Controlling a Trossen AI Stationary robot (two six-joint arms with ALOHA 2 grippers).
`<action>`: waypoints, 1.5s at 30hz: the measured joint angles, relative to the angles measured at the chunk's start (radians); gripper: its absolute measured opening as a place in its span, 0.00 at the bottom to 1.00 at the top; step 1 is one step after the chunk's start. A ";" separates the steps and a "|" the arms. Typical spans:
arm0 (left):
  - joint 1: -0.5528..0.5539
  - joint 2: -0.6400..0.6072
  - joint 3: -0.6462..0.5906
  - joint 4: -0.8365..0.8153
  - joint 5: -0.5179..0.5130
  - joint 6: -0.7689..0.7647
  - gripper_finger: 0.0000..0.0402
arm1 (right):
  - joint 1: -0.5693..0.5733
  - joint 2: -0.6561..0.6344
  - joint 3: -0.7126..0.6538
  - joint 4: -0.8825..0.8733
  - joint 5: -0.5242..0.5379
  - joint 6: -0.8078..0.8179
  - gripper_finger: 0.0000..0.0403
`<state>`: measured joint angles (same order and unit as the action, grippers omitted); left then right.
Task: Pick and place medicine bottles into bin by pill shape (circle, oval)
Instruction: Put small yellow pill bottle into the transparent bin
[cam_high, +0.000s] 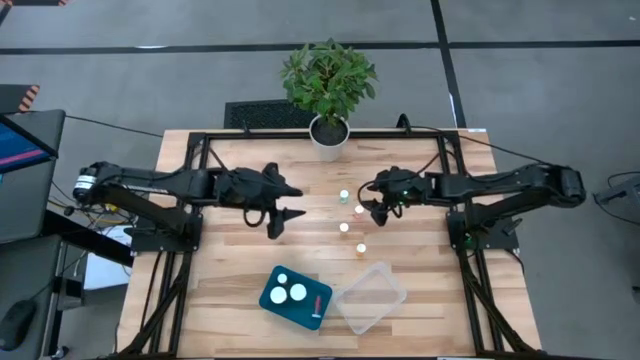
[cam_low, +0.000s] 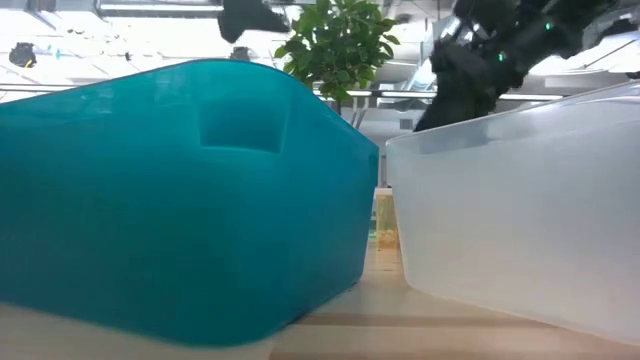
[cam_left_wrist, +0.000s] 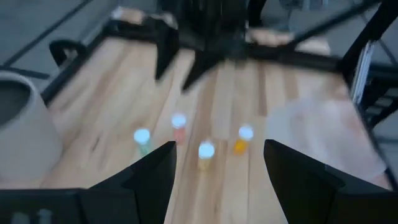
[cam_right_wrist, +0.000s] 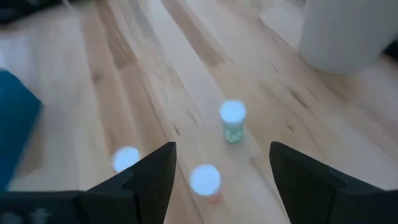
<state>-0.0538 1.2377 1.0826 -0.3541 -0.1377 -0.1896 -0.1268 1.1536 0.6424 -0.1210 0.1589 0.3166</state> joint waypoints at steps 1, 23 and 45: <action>0.004 0.014 -0.022 0.016 0.003 0.010 0.59 | 0.000 -0.015 0.013 0.000 0.000 0.000 0.67; 0.046 0.611 -0.083 0.774 0.080 0.110 0.59 | 0.033 -0.417 0.133 -0.312 -0.001 0.087 0.67; 0.001 0.733 -0.034 0.719 -0.032 0.079 0.59 | 0.042 -0.435 0.133 -0.341 -0.001 0.075 0.67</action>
<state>-0.0528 1.9704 1.0490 0.3649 -0.1696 -0.1104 -0.0853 0.7185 0.7753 -0.4619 0.1584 0.3916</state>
